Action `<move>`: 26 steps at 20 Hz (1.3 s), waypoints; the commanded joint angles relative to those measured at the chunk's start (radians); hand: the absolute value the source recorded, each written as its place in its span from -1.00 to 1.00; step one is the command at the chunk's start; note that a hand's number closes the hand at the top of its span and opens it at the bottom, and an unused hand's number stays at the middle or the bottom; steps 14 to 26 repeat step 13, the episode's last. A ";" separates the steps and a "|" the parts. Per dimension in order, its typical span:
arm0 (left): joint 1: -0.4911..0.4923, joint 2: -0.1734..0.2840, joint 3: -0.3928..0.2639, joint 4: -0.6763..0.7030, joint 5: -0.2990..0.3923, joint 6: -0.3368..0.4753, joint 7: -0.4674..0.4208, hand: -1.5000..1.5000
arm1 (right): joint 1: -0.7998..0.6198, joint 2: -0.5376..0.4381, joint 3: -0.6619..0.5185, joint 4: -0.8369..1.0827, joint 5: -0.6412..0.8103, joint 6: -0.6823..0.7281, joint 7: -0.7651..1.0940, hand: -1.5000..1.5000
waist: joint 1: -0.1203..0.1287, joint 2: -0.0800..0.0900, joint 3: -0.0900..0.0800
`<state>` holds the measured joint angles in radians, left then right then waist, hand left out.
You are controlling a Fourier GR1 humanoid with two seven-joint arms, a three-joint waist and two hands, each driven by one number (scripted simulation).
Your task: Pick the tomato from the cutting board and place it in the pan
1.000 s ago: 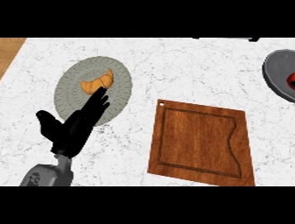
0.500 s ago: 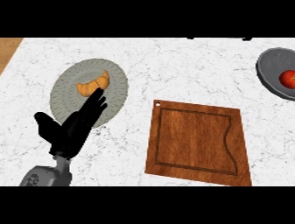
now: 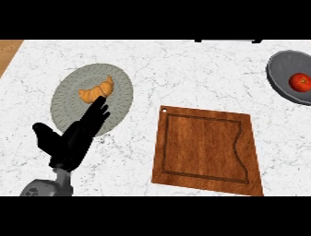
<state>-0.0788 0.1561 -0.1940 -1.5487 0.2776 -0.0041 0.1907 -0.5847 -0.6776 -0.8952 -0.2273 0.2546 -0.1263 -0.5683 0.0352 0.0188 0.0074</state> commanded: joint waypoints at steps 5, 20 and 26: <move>-0.007 -0.030 0.004 0.005 -0.019 0.023 0.012 0.00 | 0.094 -0.032 0.013 0.027 -0.029 0.161 -0.117 -1.00 | -0.011 -0.008 -0.003; 0.022 -0.005 0.025 -0.072 0.008 -0.016 0.080 0.00 | 0.093 -0.029 0.060 0.030 -0.043 0.167 -0.106 -1.00 | -0.010 -0.012 -0.004; 0.022 -0.005 0.025 -0.072 0.008 -0.016 0.080 0.00 | 0.093 -0.029 0.060 0.030 -0.043 0.167 -0.106 -1.00 | -0.010 -0.012 -0.004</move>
